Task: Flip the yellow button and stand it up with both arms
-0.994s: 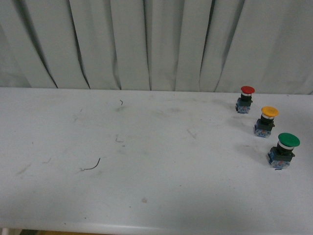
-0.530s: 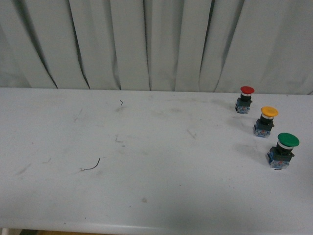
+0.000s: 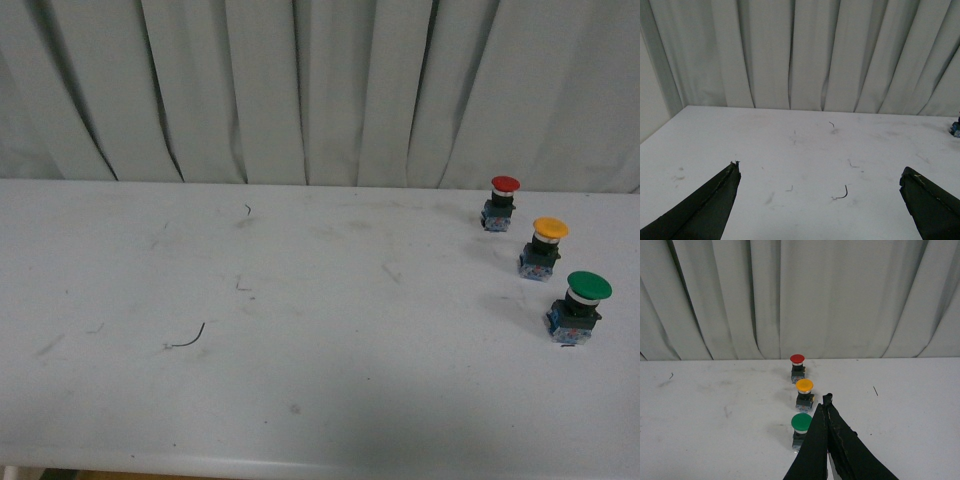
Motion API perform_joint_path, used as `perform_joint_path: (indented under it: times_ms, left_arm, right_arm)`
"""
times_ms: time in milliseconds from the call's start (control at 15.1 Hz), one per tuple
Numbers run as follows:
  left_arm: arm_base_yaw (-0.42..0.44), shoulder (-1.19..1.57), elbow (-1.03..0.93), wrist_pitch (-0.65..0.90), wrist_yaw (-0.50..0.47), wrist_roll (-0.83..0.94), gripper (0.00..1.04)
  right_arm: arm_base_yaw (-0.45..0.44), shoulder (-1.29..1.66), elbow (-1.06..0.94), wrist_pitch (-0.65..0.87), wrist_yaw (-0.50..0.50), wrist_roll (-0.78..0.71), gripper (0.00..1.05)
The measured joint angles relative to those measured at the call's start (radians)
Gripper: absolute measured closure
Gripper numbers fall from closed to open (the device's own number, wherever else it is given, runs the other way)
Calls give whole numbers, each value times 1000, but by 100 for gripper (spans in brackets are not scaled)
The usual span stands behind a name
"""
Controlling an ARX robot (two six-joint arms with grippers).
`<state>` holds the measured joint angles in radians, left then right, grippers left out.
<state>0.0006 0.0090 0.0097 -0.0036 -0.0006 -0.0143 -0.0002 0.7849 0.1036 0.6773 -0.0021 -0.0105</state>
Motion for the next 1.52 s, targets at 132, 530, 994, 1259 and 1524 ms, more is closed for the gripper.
perform_joint_path:
  times_ms: [132, 530, 994, 1259, 1524]
  left_arm:
    - [0, 0, 0, 0, 0, 0, 7]
    - [0, 0, 0, 0, 0, 0, 7]
    - [0, 0, 0, 0, 0, 0, 7]
    - [0, 0, 0, 0, 0, 0, 7]
    - [0, 0, 0, 0, 0, 0, 7]
  right_arm:
    - [0, -65, -27, -43, 0, 0, 103]
    - [0, -168, -84, -62, 0, 0, 103]
    - [0, -406, -92, -299, 2, 0, 103]
    - [0, -513, -92, -401, 2, 0, 103]
    - [0, -589, -92, -478, 2, 0, 103]
